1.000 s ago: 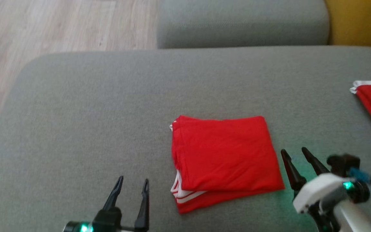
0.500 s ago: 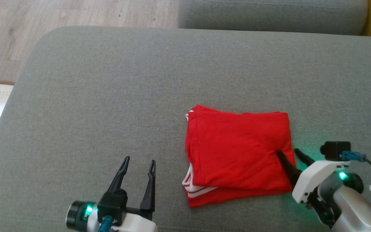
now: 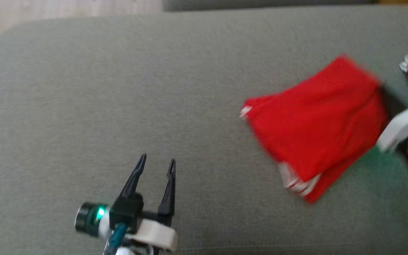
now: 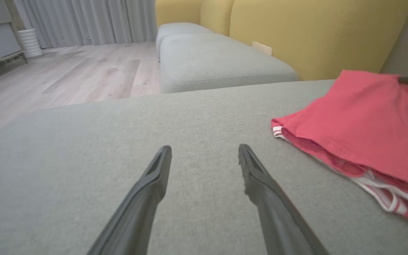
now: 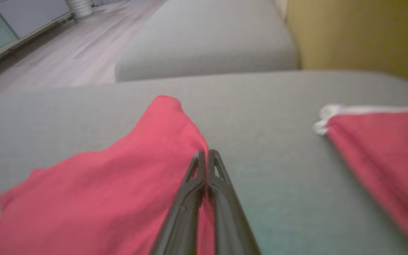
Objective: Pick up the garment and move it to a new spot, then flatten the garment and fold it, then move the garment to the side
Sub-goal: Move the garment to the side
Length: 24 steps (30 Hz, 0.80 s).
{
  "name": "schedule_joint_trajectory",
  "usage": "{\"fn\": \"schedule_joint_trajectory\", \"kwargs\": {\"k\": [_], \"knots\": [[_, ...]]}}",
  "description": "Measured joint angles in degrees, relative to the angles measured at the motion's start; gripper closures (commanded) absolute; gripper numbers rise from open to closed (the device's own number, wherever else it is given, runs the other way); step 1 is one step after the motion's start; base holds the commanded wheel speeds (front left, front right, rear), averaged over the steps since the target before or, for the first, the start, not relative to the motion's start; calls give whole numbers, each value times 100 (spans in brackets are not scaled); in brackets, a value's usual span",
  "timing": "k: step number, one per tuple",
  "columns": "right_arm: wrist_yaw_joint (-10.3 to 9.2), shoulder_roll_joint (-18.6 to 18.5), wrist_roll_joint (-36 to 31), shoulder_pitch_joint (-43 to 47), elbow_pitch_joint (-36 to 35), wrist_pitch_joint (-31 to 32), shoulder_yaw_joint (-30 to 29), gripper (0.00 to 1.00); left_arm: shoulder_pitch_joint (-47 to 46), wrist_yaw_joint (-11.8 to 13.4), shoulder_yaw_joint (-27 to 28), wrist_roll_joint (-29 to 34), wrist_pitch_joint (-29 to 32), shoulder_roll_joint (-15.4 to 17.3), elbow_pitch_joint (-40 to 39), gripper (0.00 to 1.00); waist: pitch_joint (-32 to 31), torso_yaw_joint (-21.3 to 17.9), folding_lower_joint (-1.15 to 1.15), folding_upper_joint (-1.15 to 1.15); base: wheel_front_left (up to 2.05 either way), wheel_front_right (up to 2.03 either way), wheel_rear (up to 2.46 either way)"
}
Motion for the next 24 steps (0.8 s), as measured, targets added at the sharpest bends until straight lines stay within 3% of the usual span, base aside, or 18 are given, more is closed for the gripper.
{"fn": "schedule_joint_trajectory", "kwargs": {"k": [6, 14, 24], "knots": [[0, -577, -324, -1020, 68, 77, -267, 100, -593, -2, -136, 3, 0, -14, -11, 0, 572, -376, 0, 0, 0, 0, 0], [0, -1245, -700, -1571, 116, 408, -658, 100, -1112, -14, -218, 64, -1, -16, 51, 0, 1218, -758, 0, 0, 0, 0, 0], [0, -1914, -1011, -1647, 147, 593, -1388, 100, -1443, -16, -335, 129, -12, -21, -19, 0, 1645, -713, 0, 0, 0, 0, 0]]}}
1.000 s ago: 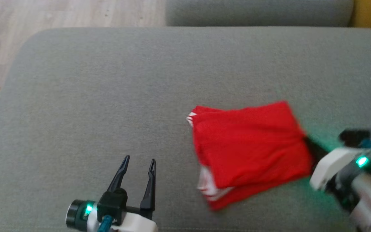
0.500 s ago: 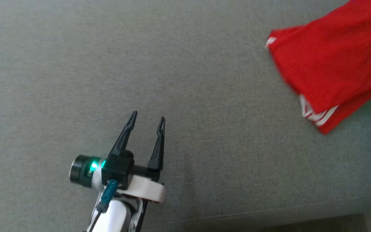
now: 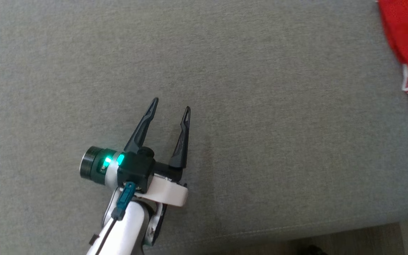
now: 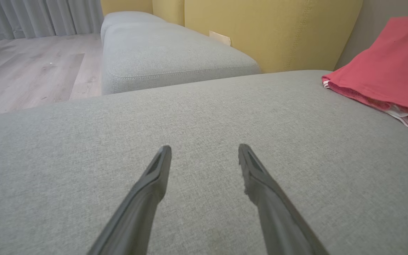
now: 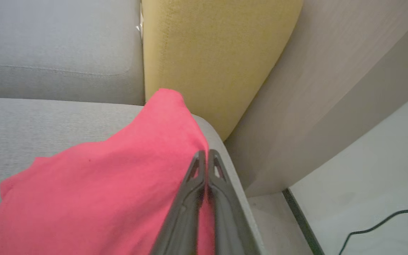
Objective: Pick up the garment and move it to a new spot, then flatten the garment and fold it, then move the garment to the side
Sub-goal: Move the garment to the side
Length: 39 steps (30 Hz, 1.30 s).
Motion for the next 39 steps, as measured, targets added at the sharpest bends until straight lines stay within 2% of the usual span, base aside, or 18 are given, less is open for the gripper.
{"fn": "schedule_joint_trajectory", "kwargs": {"k": [1, 2, 3, 6, 8, 11, 12, 15, 21, 24, 28, 32, 37, 39], "knots": [[0, -31, -57, -1, 24, 60, -76, 100, -19, 0, -8, 0, -10, 0, -4, 0, 21, 31, 0, 0, 0, 0, 0], [0, -54, -129, -1, 60, 166, -115, 69, -36, 0, -8, 2, -13, 0, -9, 0, 36, 61, 0, 0, 0, 0, 0], [0, -55, -220, 4, 90, 245, -147, 0, -43, 0, -4, 7, -13, 0, -16, 0, 43, 85, 0, 0, 0, 0, 0], [0, 5, -719, 12, 130, 218, -357, 0, -42, 1, 2, -55, -13, -1, -68, 0, -12, 126, 1, 0, 0, 0, 0], [0, 175, -1031, 32, 85, 110, -543, 0, -35, 1, 7, -109, -14, -1, -85, 0, -118, 145, 1, 0, 0, 0, 0], [0, 833, -1188, 273, -183, -41, -773, 0, 22, -99, 7, -347, -14, -4, -74, 0, -363, 169, 1, 0, 0, 0, 0], [0, 833, -1188, 273, -183, -41, -773, 0, 22, -99, 7, -347, -14, -4, -74, 0, -363, 169, 1, 0, 0, 0, 0], [0, 1621, -1223, 843, -565, -169, -761, 0, 277, -133, 76, -483, -14, -7, -68, 0, -682, 181, 0, 0, 0, 0, 0], [0, 2630, -1084, 2082, -1211, -503, -460, 0, 838, -159, 376, -655, -14, -10, -71, 0, -1416, 230, 0, 0, 0, 0, 0], [0, 3071, -965, 2643, -1402, -804, -160, 0, 1148, -60, 543, -681, -14, -9, -48, 0, -1807, 272, 0, 0, 0, 0, 0], [0, 3430, -778, 3374, -1458, -1316, 252, 0, 1620, 97, 720, -638, -13, -8, 20, 0, -2307, 346, 0, 0, 0, 0, 0], [0, 3663, -820, 3882, -1415, -1796, 441, 0, 1990, 109, 923, -642, -13, -5, -45, 0, -2711, 457, 0, 0, 0, 0, 0], [0, 3833, -1151, 4193, -1575, -1997, 348, 0, 2291, 74, 1223, -616, -13, 0, -133, 0, -3029, 586, -1, 0, 0, 0, 0], [0, 3899, -1291, 4367, -1887, -1997, 256, 0, 2464, 52, 1343, -616, -13, 3, -133, 0, -3130, 605, -1, 0, 0, 0, 0]]}}
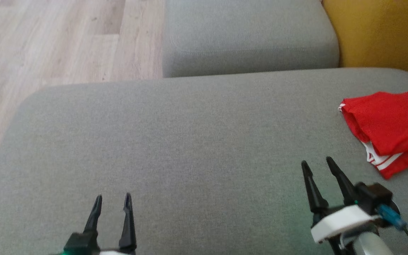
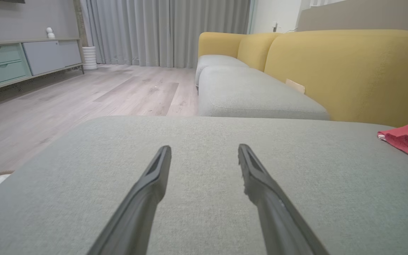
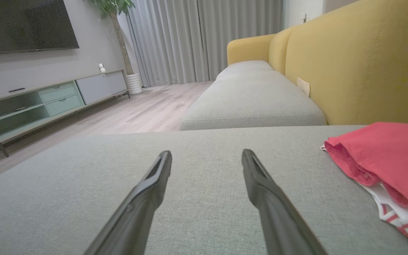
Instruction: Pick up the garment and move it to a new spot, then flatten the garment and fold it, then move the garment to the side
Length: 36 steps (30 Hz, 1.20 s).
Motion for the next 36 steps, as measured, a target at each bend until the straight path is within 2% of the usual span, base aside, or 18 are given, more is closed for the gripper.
{"fn": "schedule_joint_trajectory", "kwargs": {"k": [4, 8, 18, 19, 26, 36], "knots": [[0, 130, -112, 473, -394, -2, -277, 0, 259, -76, 143, 18, 0, 2, 4, 0, -174, 13, 0, 0, 0, 0, 0], [0, 211, -160, 910, -500, -10, -279, 0, 321, -151, 192, 87, 0, 3, 4, 0, -278, -16, 0, 0, 0, 0, 0], [0, 252, -151, 1014, -645, -10, -261, 0, 330, -211, 231, 76, 0, 2, 5, 0, -330, -137, 0, 0, 0, 0, 0], [0, 252, -153, 1015, -630, -9, -261, 100, 329, -210, 224, 77, 1, 2, 9, 100, -326, -140, 0, 0, 0, 0, 0], [0, 253, -118, 1327, -141, 13, -250, 100, 558, -211, 183, 27, 44, 2, 511, 100, -315, -144, 0, 0, 0, 0, 0], [0, 255, 527, 1347, -155, 170, -334, 100, 502, -322, 209, -712, 166, 10, 569, 100, -247, -148, 0, 0, 0, 0, 0]]}}
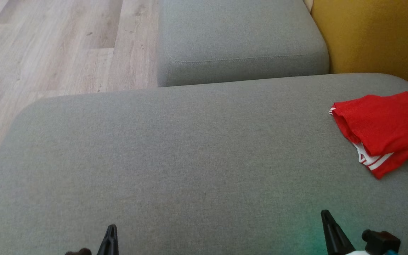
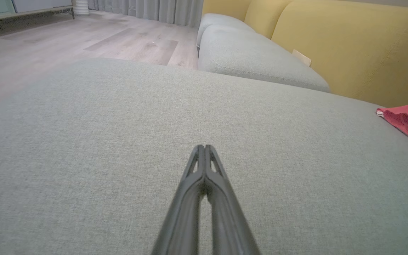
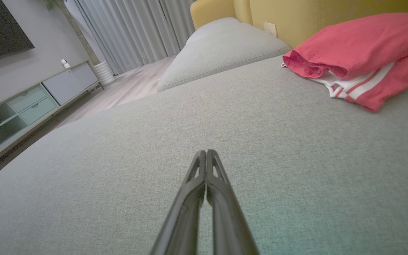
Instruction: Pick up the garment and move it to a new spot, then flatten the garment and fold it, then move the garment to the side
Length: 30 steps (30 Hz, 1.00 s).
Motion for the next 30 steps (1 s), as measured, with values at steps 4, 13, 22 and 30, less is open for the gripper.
{"fn": "schedule_joint_trajectory", "kwargs": {"k": [4, 13, 22, 30], "knots": [[0, 3, 254, -29, -11, 71, -43, 100, -115, -33, 24, -287, 57, 4, 45, 100, 27, -2, 0, 0, 0, 0, 0], [0, 27, 822, -137, -68, 196, -167, 100, -243, -180, 129, -934, 178, 15, 120, 100, 86, -6, 0, 0, 0, 0, 0], [0, 55, 1394, -248, -115, 354, -290, 100, -438, -283, 190, -1574, 289, 23, 205, 100, 145, -10, 0, 0, 0, 0, 0], [0, 65, 1889, -347, -166, 456, -385, 100, -556, -378, 302, -2140, 416, 32, 248, 100, 198, -13, 0, 0, 0, 0, 0]]}}
